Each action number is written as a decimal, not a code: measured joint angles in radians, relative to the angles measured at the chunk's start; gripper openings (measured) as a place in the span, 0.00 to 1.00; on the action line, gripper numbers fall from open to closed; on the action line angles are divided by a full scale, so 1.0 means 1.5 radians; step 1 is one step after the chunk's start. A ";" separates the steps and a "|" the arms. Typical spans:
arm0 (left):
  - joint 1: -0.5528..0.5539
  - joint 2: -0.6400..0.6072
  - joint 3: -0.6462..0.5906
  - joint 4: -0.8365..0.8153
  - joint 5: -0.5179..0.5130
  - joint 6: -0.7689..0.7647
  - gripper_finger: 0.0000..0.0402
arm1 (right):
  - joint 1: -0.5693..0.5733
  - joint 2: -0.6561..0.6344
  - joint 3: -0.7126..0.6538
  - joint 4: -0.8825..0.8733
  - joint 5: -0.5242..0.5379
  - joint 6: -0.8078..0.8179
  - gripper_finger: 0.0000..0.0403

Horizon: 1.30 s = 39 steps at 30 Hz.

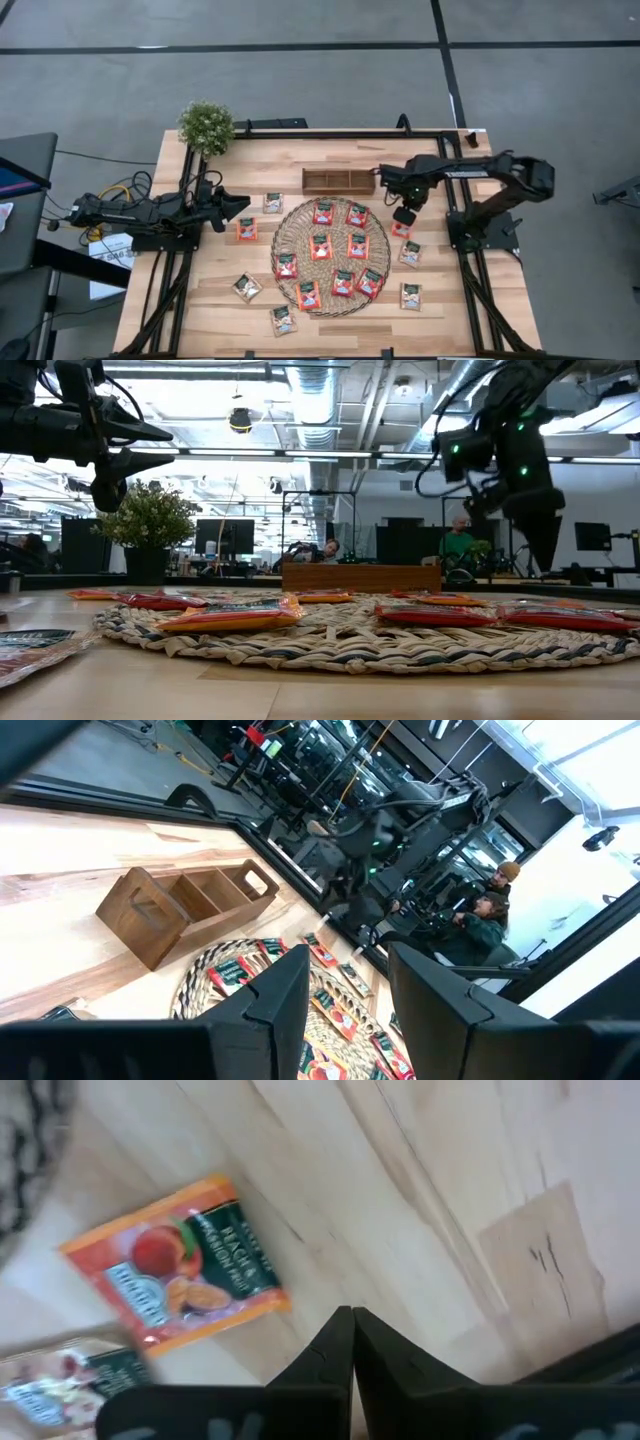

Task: Pick & Place Tea
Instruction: Put the orange tea bag into the right section of the wooden organizer

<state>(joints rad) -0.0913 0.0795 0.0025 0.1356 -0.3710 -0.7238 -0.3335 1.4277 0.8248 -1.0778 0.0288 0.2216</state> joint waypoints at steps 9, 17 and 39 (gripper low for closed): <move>0.000 0.000 0.000 0.000 0.000 0.009 0.33 | 0.027 -0.071 0.000 0.050 -0.030 0.007 0.01; 0.000 0.000 0.000 0.000 0.000 0.009 0.33 | 0.059 -0.023 0.001 0.076 -0.073 -0.001 0.22; 0.000 0.000 0.000 -0.001 0.000 0.008 0.33 | 0.087 0.198 0.010 0.083 -0.024 0.002 0.52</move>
<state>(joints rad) -0.0910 0.0792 0.0025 0.1345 -0.3710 -0.7113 -0.2026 1.7253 0.8391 -0.9526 -0.0079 0.2245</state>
